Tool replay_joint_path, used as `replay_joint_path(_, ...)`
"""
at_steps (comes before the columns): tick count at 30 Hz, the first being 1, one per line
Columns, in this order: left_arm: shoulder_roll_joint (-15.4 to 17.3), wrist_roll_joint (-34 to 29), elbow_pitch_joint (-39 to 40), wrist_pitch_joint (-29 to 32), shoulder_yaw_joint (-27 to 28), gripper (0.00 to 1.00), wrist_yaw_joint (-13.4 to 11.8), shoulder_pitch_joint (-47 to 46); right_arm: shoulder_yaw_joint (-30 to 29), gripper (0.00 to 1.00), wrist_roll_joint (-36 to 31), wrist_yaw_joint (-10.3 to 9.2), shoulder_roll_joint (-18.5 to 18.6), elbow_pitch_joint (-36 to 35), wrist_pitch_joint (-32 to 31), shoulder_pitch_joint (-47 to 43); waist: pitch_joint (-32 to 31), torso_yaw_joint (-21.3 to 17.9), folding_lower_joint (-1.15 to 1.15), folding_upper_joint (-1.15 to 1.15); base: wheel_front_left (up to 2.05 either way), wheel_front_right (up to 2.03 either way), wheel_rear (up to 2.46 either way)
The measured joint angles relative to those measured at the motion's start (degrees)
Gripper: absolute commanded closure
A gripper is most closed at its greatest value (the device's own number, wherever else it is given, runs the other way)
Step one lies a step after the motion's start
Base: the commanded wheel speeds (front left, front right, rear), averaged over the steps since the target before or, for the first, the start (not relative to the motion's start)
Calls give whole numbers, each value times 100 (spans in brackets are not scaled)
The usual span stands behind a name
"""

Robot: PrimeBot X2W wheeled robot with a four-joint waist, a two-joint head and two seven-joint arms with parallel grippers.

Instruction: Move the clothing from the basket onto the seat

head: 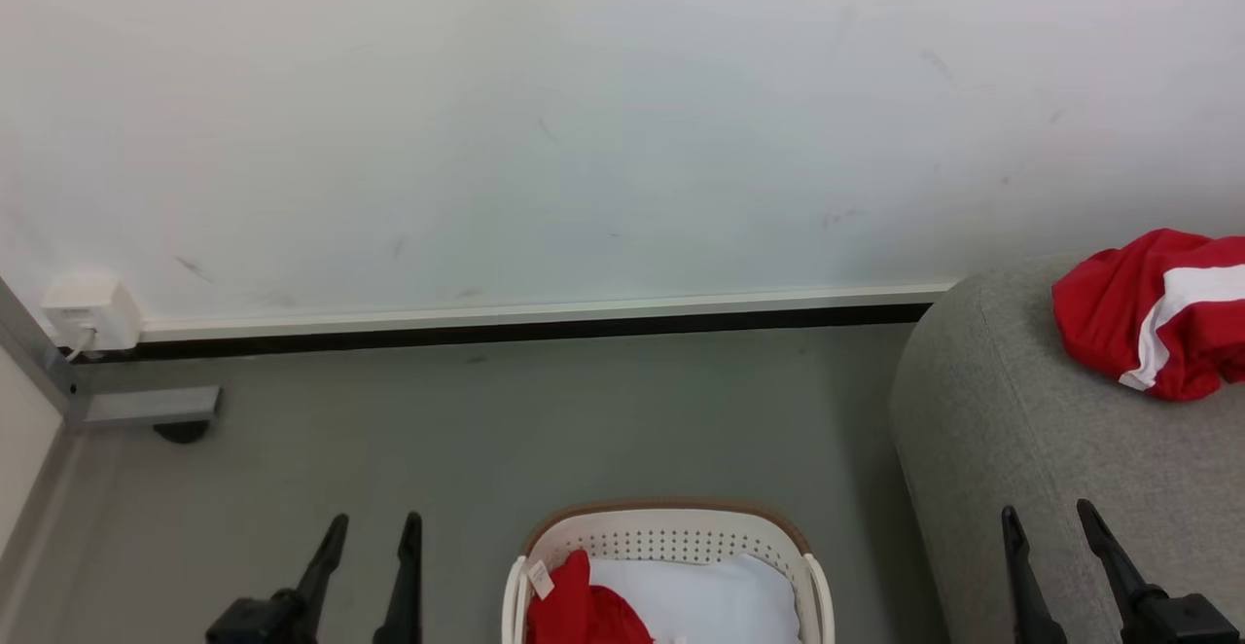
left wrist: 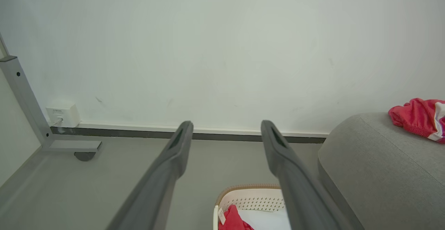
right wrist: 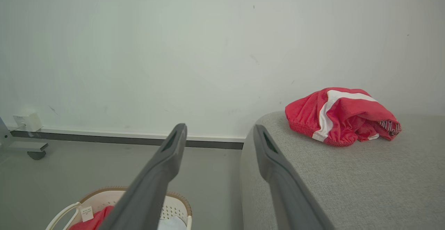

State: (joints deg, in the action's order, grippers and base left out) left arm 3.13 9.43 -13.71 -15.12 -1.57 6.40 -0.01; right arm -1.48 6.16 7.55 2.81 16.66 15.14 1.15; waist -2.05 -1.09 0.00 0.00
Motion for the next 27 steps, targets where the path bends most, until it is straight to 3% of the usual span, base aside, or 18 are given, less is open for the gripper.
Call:
replay_joint_path(11, -9, -137, -169, -1, -392, 0, 71, -654, 52, 0, 14, 0, 2, -98, 0, 190, 271, -369, 0, 0, 0, 0, 0)
replay_joint_path(20, 157, -300, -767, 3, -1238, 0, 99, -1731, 199, 0, 130, 0, 2, -296, 0, 533, 851, -760, 1, 0, 0, 0, 0)
replay_joint_path(27, 396, -621, -1450, 466, -1989, 0, 113, -2533, 349, 0, 459, 0, 4, -477, 0, 857, 1508, -1093, 1, 0, 0, 0, 0)
